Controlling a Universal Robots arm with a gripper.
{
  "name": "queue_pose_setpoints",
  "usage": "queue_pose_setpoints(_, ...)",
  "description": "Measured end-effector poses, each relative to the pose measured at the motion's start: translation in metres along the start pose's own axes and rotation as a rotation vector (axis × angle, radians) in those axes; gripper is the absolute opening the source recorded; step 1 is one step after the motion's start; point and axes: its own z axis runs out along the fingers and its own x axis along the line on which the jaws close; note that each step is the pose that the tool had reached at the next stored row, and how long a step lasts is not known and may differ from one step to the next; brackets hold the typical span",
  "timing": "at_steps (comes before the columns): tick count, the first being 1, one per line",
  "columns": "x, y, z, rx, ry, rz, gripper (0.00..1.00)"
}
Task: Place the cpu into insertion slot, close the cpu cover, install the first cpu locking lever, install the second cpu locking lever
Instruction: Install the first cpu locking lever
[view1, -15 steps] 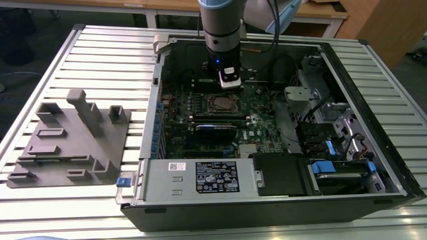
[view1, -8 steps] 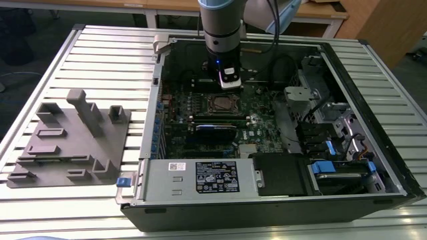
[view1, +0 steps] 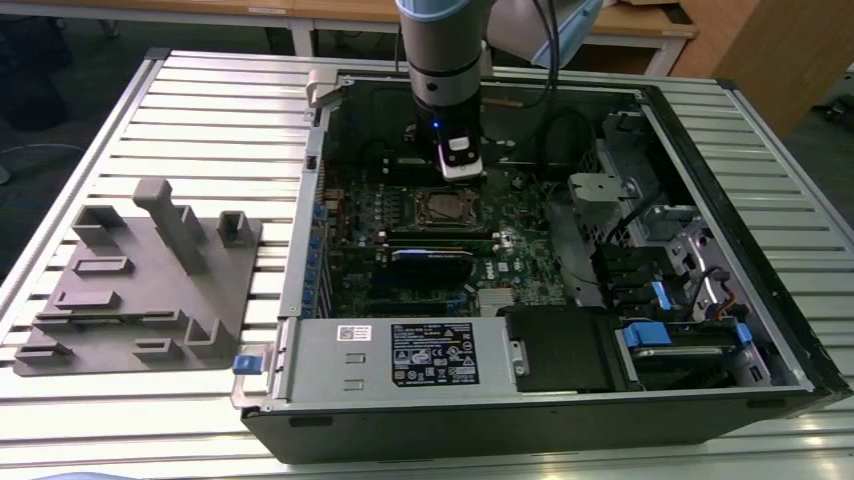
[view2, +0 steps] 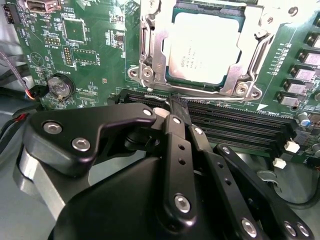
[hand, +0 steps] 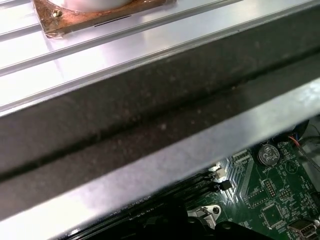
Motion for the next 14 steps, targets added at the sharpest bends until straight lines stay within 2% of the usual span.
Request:
queue_pose_setpoints(3,0.0,-0.0002,0.0007,0.0001,-0.0001,0.0,0.11)
queue_pose_setpoints(11,0.0004,0.0,0.0022,-0.0022,-0.006,-0.001,0.11)
queue_pose_setpoints(14,0.0007,0.0006,0.0024,0.0001,-0.0084,-0.002,0.11)
